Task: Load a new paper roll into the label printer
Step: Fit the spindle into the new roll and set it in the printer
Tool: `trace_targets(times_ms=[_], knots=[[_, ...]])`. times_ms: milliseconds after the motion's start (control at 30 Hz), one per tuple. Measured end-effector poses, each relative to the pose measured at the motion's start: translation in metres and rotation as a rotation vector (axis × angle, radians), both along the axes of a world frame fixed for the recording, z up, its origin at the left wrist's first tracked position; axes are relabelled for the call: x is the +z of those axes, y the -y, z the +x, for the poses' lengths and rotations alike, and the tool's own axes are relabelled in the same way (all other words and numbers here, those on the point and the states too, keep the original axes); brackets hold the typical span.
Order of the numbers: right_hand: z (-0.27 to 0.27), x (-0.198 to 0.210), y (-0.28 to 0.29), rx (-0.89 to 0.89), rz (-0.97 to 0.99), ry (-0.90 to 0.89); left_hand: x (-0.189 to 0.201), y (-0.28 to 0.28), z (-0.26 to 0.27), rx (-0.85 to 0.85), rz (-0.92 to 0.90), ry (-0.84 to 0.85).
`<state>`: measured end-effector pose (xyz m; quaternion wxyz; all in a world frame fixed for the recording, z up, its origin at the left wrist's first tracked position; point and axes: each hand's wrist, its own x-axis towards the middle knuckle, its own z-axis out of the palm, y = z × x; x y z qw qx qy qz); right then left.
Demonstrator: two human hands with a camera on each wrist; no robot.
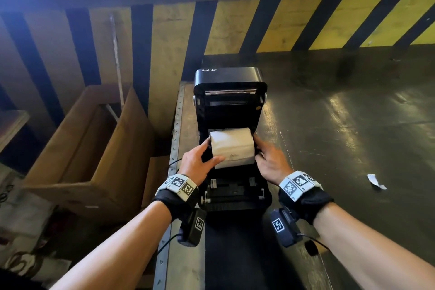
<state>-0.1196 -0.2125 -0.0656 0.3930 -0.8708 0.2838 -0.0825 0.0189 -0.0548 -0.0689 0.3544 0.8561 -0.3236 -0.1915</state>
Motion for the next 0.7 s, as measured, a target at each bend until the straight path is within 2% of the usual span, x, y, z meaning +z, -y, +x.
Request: trace_targets(times_ms=[233, 367, 600, 700], knots=[[0.001, -0.008, -0.008, -0.065, 0.033, -0.033, -0.003, 0.000, 0.003, -0.025, 0.013, 0.035], [0.003, -0.013, -0.006, -0.033, -0.004, -0.081, -0.013, 0.002, 0.002, -0.045, 0.033, 0.082], [0.000, -0.013, -0.001, 0.001, -0.038, -0.152, -0.018, 0.004, 0.006, -0.056, 0.127, 0.167], [-0.002, -0.009, 0.008, -0.064, 0.009, -0.156, -0.016, 0.005, 0.006, -0.052, 0.186, 0.190]])
